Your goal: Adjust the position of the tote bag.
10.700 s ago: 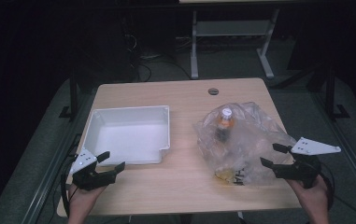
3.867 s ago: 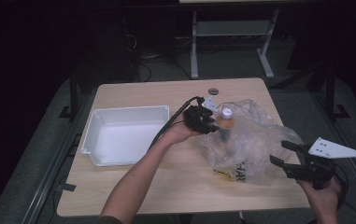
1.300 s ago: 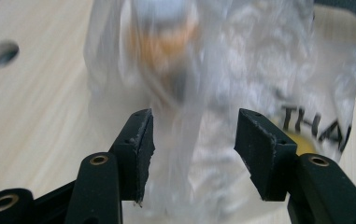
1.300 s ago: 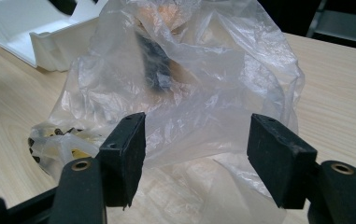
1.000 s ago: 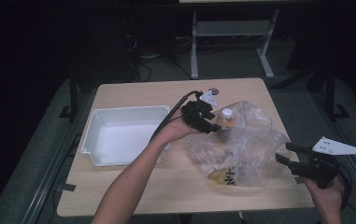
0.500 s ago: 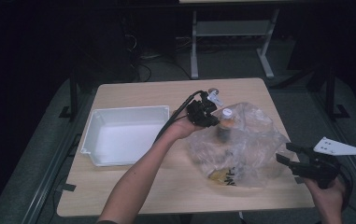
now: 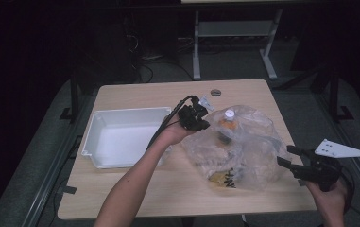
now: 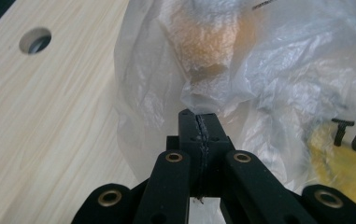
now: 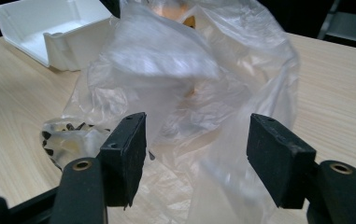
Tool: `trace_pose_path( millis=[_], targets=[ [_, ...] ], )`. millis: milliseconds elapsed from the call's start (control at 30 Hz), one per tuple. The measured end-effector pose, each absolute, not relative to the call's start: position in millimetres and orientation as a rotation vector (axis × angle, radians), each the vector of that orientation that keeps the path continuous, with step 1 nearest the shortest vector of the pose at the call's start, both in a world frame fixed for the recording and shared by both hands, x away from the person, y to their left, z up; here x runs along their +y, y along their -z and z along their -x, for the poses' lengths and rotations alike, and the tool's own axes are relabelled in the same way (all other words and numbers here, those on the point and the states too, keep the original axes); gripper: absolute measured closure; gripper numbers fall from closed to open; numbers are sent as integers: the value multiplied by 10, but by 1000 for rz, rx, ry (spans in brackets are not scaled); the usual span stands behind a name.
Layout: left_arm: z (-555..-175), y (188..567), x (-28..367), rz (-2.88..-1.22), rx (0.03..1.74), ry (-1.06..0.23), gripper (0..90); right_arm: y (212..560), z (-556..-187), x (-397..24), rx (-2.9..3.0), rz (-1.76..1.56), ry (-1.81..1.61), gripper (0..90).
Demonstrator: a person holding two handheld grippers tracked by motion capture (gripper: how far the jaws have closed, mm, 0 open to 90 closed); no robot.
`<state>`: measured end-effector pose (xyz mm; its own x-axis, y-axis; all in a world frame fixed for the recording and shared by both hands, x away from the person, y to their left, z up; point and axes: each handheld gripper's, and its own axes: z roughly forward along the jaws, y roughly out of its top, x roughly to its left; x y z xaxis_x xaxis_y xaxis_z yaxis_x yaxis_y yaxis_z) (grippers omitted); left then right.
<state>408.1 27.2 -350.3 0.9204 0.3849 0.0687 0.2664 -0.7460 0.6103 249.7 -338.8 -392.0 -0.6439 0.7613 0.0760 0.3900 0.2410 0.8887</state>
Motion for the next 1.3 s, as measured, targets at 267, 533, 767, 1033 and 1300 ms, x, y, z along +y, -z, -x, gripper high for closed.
trace_pose_path(
  millis=[267, 533, 767, 1033, 1300],
  targets=[
    [-4076, 3631, 340, -2526, 471, -282, 897, 3902, -2492, -3288, 2180, -1018, -1372, 367],
    [-4075, 3747, 338, -2565, 476, -258, 897, 3875, -2489, -3221, 2200, -968, -1397, 359],
    [-4075, 3767, 324, -2571, 473, -245, 897, 3822, -2488, -3102, 2233, -914, -1401, 358],
    [-4086, 3773, 330, -2562, 478, -235, 896, 3785, -2584, -2954, 2307, -835, -1447, 358],
    [-4077, 3779, 327, -2562, 472, -221, 893, 3795, -2694, -2772, 2417, -787, -1370, 687]
  ],
)
